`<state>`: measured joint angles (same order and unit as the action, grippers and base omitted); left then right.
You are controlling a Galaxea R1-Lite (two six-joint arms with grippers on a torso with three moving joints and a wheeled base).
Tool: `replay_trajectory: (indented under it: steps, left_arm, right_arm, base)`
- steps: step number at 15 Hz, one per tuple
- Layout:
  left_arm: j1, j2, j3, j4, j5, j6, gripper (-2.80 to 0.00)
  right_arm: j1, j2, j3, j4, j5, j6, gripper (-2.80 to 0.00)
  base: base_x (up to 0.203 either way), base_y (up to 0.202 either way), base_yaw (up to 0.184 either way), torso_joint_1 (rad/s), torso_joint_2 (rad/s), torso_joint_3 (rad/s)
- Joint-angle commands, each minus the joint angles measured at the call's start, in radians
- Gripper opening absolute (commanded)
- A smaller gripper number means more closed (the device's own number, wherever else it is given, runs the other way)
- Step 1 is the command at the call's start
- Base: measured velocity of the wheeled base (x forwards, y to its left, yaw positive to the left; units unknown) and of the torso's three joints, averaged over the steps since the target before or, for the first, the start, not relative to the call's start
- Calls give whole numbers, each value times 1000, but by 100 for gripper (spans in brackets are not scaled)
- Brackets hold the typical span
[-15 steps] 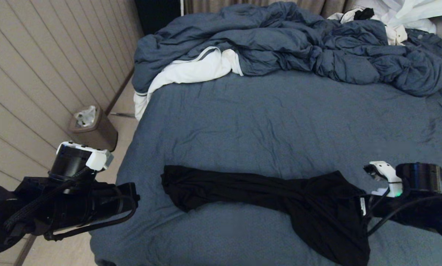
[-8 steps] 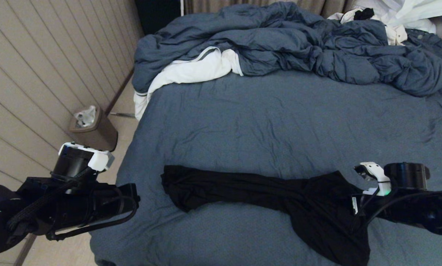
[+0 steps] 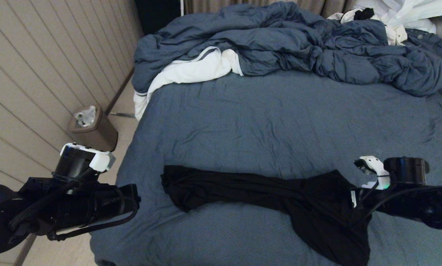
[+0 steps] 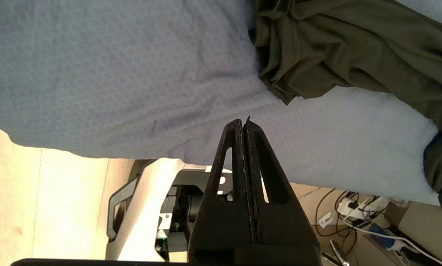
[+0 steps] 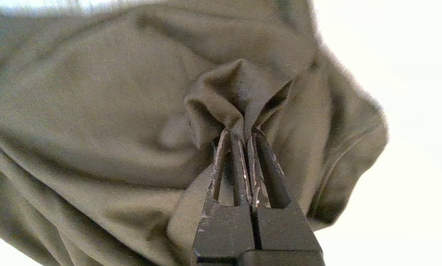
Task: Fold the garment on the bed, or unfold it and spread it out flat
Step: Unford the black T-shirt
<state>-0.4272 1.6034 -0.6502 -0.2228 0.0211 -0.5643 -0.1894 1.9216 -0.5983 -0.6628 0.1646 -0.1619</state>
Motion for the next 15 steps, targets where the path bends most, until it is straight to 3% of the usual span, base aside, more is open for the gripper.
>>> replay_trajectory:
  steps: [1,4,8,11,15]
  left_arm:
    - [-4,1,1,-1,2,-3,-280]
    - [-4,1,7,-29,6,-3,-280]
    - [-4,-5,24,-75,10,-3,-280]
    - [-4,-11,27,-87,10,-3,-280]
    - [-3,-14,29,-96,11,-5,-280]
  right_arm:
    - [-1,-61,-53,2,1,1,-280]
    - [4,-76,-195,25,-53,16,-280]
    - [33,-37,-471,130,-130,104,-280]
    - [63,60,-698,210,-152,171,-280]
    - [114,259,-984,237,-252,188,-280]
  base:
    - [0,0,0,0,0,0]
    - [0,0,0,0,0,0]
    - [0,0,0,0,0,0]
    - [0,0,0,0,0,0]
    - [0,0,0,0,0,0]
